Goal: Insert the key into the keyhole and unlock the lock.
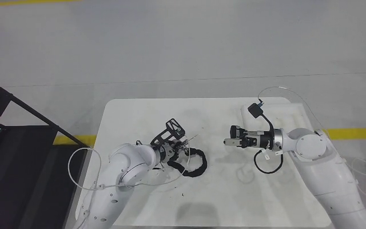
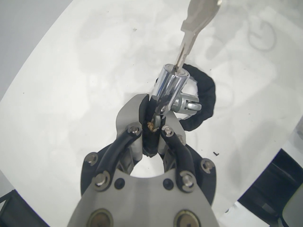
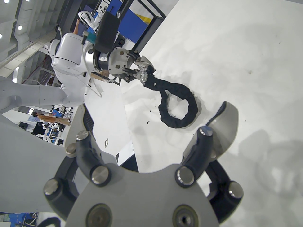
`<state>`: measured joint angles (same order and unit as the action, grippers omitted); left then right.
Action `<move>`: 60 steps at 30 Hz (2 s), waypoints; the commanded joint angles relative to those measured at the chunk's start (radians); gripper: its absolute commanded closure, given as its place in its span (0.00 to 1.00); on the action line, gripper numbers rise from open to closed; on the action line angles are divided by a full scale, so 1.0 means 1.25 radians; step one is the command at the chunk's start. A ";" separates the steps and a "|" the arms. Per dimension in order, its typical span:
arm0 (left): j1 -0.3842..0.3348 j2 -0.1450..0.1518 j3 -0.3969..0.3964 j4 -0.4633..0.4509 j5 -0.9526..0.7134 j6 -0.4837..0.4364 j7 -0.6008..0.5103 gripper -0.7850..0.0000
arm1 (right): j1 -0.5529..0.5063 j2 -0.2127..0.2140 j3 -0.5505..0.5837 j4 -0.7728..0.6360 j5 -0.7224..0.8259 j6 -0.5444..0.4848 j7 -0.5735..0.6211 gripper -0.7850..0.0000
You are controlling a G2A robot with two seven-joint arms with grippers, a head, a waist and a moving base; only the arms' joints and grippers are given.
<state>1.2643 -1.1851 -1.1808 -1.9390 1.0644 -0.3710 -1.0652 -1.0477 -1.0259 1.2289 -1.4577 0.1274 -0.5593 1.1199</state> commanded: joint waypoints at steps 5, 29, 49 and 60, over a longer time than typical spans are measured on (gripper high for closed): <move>0.008 0.005 -0.007 -0.031 -0.105 -0.032 -0.029 1.00 | 0.000 0.000 0.000 0.000 0.000 0.000 0.000 0.00; -0.127 0.015 0.132 -0.020 -0.116 0.038 -0.333 1.00 | -0.103 -0.027 -0.123 -0.154 -1.080 -0.016 -0.831 0.00; -0.090 0.052 0.012 -0.072 -0.130 0.063 -0.370 1.00 | -0.149 -0.015 -0.111 -0.181 -1.234 -0.058 -0.910 0.00; -0.044 0.095 0.055 -0.122 -0.143 0.069 -0.377 1.00 | -0.194 -0.007 -0.152 -0.253 -1.403 -0.093 -0.996 0.00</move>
<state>1.2062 -1.0707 -1.1131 -2.0856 0.8919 -0.2840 -1.5361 -1.2911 -1.0344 1.0388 -1.7743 -1.6273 -0.6837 -0.1262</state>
